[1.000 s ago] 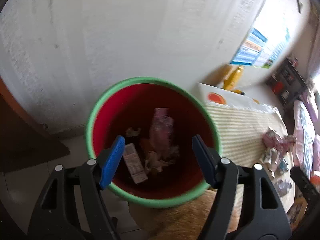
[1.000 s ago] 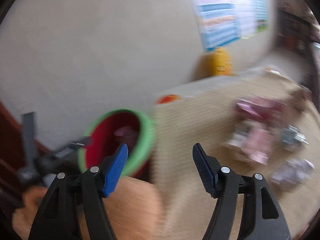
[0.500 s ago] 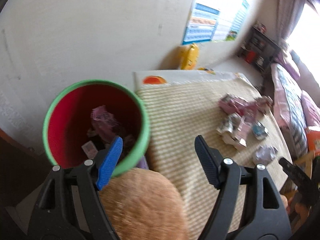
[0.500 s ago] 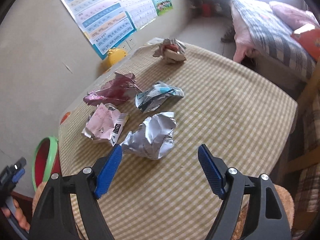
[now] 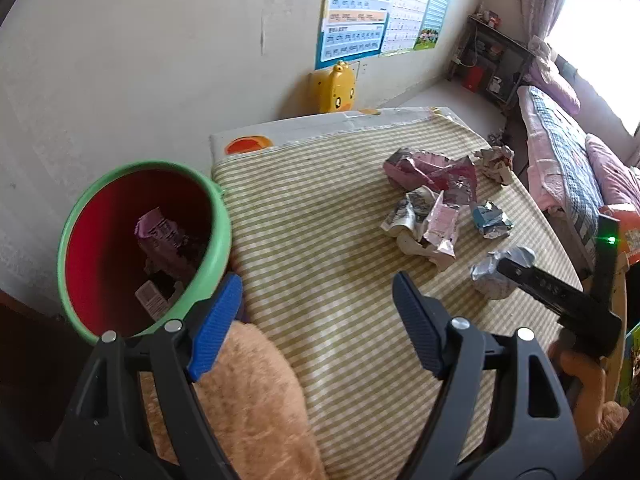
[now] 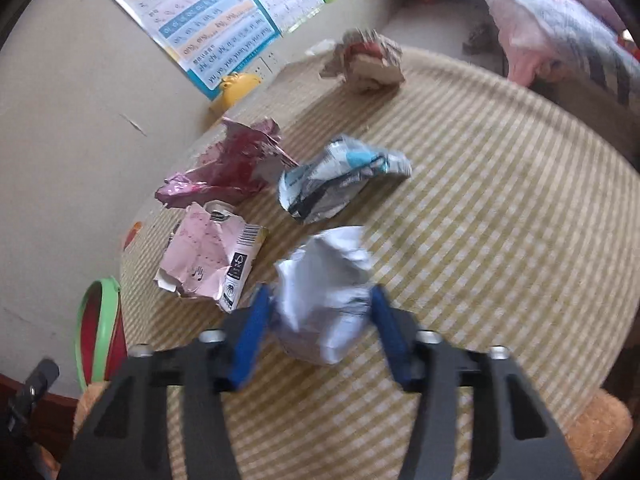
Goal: Collect trash
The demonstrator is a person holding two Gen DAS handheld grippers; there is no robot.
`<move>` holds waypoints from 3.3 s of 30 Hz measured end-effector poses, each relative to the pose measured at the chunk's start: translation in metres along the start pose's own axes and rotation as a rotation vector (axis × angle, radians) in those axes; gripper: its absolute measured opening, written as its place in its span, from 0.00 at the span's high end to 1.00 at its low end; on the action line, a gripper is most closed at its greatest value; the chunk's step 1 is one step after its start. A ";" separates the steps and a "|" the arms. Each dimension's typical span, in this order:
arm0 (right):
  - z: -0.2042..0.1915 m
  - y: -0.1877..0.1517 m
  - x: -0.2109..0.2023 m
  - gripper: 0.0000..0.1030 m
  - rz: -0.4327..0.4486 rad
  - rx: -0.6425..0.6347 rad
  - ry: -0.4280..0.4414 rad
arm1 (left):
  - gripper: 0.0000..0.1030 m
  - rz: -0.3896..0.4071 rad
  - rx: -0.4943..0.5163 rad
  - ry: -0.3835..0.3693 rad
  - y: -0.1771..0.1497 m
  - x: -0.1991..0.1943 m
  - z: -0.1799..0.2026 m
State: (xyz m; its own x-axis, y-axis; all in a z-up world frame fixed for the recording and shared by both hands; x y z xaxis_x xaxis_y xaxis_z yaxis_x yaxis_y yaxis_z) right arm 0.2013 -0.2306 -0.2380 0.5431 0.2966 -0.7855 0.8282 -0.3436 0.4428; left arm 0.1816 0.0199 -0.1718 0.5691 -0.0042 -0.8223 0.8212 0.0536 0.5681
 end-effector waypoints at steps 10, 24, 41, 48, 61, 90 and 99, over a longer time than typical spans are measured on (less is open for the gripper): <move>-0.004 -0.068 -0.053 0.63 0.008 -0.013 0.077 | 0.28 -0.037 0.158 -0.100 0.031 0.057 0.095; 0.022 -0.060 -0.047 0.62 0.023 0.079 0.102 | 0.26 -0.117 0.376 0.022 0.029 0.126 0.146; 0.023 -0.061 -0.043 0.61 0.004 0.096 0.116 | 0.65 -0.129 0.335 -0.028 0.021 0.112 0.134; 0.024 -0.061 -0.042 0.61 0.006 0.099 0.117 | 0.75 -0.145 0.206 -0.146 0.019 0.079 0.127; 0.019 -0.062 -0.043 0.60 0.005 0.071 0.113 | 0.62 -0.218 0.180 -0.099 -0.042 0.071 0.071; 0.021 -0.063 -0.035 0.59 -0.023 0.063 0.091 | 0.29 -0.227 0.106 -0.148 -0.047 0.077 0.066; 0.022 -0.065 -0.035 0.59 -0.024 0.053 0.081 | 0.57 -0.281 0.146 -0.157 -0.064 0.089 0.076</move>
State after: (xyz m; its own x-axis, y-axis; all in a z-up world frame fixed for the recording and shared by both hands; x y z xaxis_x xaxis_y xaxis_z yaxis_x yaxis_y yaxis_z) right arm 0.1255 -0.2386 -0.2486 0.5341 0.3754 -0.7575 0.8340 -0.3810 0.3991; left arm 0.1828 -0.0597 -0.2785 0.3101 -0.1523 -0.9384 0.9376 -0.1146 0.3284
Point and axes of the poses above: each gripper's, at about its wrist camera, not at the fingertips, and x roughly the way its jaws point, z to its right, y to its top, the point moved 10 cm from there along x, roughly the way its jaws point, and after that the axes turned 5 degrees about y, right-handed, at the moved point
